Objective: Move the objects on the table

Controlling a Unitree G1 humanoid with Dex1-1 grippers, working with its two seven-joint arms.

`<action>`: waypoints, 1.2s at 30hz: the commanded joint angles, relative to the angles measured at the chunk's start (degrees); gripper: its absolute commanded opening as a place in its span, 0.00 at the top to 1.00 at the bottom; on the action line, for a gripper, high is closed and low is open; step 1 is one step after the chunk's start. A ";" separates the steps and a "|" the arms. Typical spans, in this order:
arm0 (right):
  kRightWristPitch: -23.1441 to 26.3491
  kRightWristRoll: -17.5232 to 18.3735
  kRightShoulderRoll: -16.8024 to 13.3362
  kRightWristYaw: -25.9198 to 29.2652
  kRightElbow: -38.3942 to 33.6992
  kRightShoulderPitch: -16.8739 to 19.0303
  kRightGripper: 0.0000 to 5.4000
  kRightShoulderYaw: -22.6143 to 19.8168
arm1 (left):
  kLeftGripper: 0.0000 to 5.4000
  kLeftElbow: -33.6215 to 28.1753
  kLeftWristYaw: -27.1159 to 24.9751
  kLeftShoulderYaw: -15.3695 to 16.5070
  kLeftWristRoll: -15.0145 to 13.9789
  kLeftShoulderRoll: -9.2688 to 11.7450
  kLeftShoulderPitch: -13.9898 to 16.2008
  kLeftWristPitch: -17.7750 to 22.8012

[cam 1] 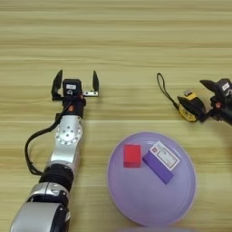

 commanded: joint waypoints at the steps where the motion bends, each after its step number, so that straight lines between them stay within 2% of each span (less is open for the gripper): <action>1: 0.26 -1.54 -0.96 0.76 1.42 0.80 0.00 0.93 | 0.00 0.45 0.14 0.06 0.60 0.20 -0.39 -0.40; 15: -1.25 -1.78 -0.22 0.47 1.89 0.69 0.00 0.23 | 0.00 0.54 0.07 0.09 0.57 0.25 -0.36 -0.49; 23: -7.56 2.18 2.53 -0.65 -3.67 -0.08 0.00 -3.42 | 0.00 0.66 0.16 0.10 0.58 0.19 -0.50 -0.53; 29: -10.30 3.61 3.93 -1.65 -5.48 -0.33 0.00 -4.82 | 0.00 0.77 0.06 0.19 0.47 0.29 -0.53 -0.65; 36: -16.96 5.19 6.71 -3.31 -6.90 -0.42 0.00 -6.77 | 0.00 0.95 -0.11 0.39 0.32 0.48 -0.56 -0.83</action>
